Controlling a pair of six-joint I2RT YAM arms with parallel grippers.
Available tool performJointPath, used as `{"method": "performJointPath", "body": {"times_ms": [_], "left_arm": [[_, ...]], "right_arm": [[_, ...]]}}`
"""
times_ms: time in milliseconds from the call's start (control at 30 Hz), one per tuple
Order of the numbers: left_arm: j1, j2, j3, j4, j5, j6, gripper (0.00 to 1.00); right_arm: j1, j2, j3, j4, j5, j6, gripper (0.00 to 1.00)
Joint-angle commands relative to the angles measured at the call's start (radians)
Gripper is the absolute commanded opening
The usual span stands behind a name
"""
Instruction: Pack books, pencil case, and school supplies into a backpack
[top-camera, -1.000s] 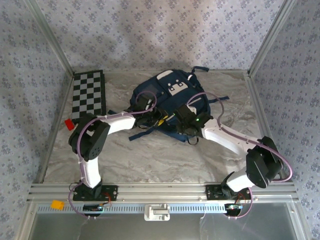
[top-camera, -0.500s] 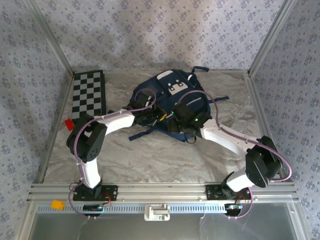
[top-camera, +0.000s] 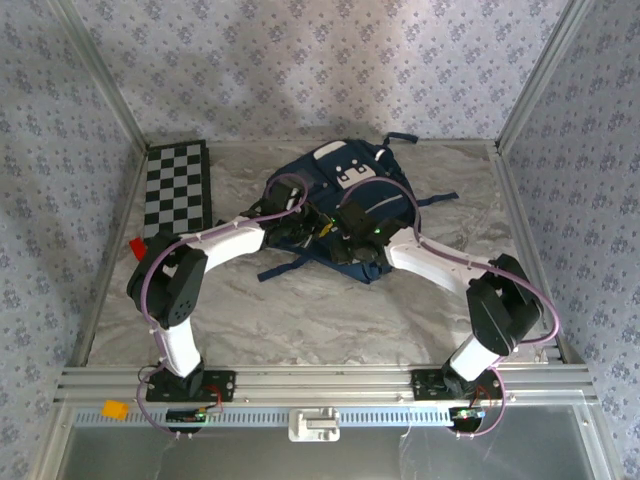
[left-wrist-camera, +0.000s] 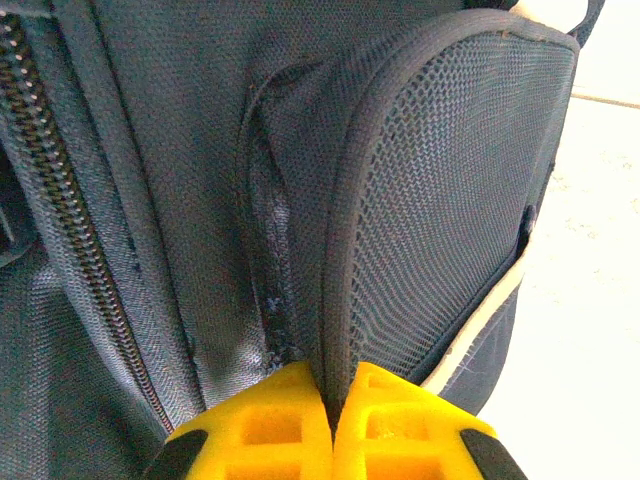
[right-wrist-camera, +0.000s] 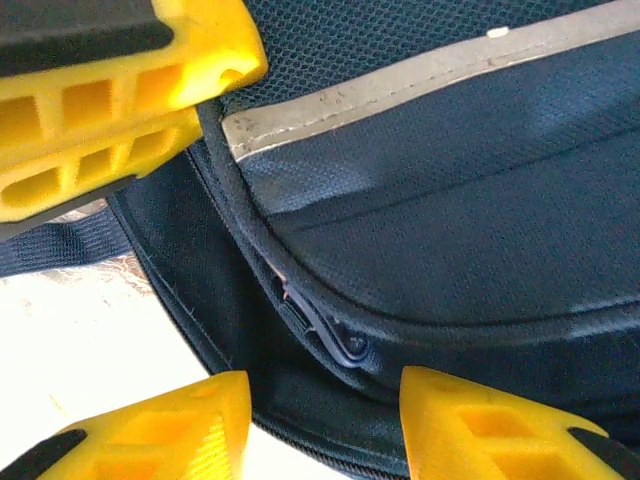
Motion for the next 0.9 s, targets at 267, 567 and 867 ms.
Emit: {"method": "performJointPath", "body": {"times_ms": [267,567,867], "left_arm": [[0.000,-0.073,0.036,0.026,-0.014,-0.017,0.00],[0.007,-0.080,0.031,0.018,-0.021,-0.003,0.00],[0.118,-0.112,0.081,-0.176,-0.042,0.191,0.00]], "right_arm": [[0.008,0.097,0.101,0.019,0.149,0.000,0.27],[0.031,0.101,0.075,0.086,0.218,-0.018,0.06],[0.030,-0.027,-0.078,0.017,0.240,-0.037,0.00]]}}
